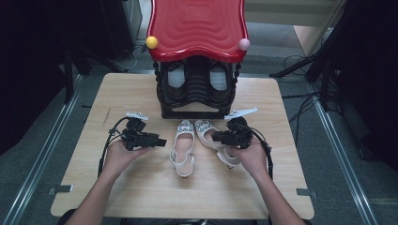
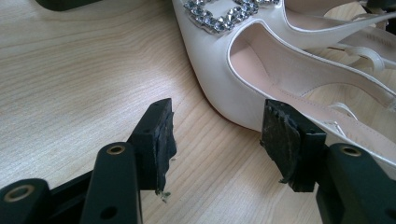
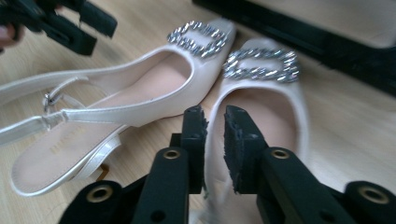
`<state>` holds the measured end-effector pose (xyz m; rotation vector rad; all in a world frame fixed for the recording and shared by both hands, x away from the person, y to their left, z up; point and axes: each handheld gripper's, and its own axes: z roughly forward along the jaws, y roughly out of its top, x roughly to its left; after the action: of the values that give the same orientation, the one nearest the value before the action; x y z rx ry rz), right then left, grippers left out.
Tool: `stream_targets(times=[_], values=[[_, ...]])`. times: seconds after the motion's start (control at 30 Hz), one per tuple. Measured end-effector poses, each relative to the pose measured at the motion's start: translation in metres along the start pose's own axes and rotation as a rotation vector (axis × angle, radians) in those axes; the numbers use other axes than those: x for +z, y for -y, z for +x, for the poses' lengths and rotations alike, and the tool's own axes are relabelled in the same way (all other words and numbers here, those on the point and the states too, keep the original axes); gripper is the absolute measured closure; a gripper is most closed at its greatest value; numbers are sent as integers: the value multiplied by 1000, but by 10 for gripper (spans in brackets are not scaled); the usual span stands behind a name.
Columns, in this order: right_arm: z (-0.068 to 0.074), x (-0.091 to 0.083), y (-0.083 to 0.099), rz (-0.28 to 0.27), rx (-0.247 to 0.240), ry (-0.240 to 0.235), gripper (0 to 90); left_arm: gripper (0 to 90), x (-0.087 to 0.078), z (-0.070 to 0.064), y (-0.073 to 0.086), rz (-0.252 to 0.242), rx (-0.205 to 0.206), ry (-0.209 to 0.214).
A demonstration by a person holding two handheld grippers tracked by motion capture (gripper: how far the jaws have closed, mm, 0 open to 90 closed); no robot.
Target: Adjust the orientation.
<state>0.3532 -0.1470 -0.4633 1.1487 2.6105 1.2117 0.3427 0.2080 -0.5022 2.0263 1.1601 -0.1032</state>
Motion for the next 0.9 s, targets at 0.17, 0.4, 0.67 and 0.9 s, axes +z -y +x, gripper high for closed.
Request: stream_targets(times=[0.17, 0.4, 0.67, 0.9], values=[[-18, -17, 5, -28, 24, 32, 900, 528, 1, -2, 0, -9, 18, -5], [-50, -9, 17, 12, 67, 105, 900, 794, 7, -7, 0, -19, 29, 15], [-59, 12, 27, 67, 59, 69, 900, 867, 19, -6, 0, 11, 28, 34], [-57, 15, 29, 70, 80, 53, 900, 844, 26, -10, 1, 30, 39, 20]])
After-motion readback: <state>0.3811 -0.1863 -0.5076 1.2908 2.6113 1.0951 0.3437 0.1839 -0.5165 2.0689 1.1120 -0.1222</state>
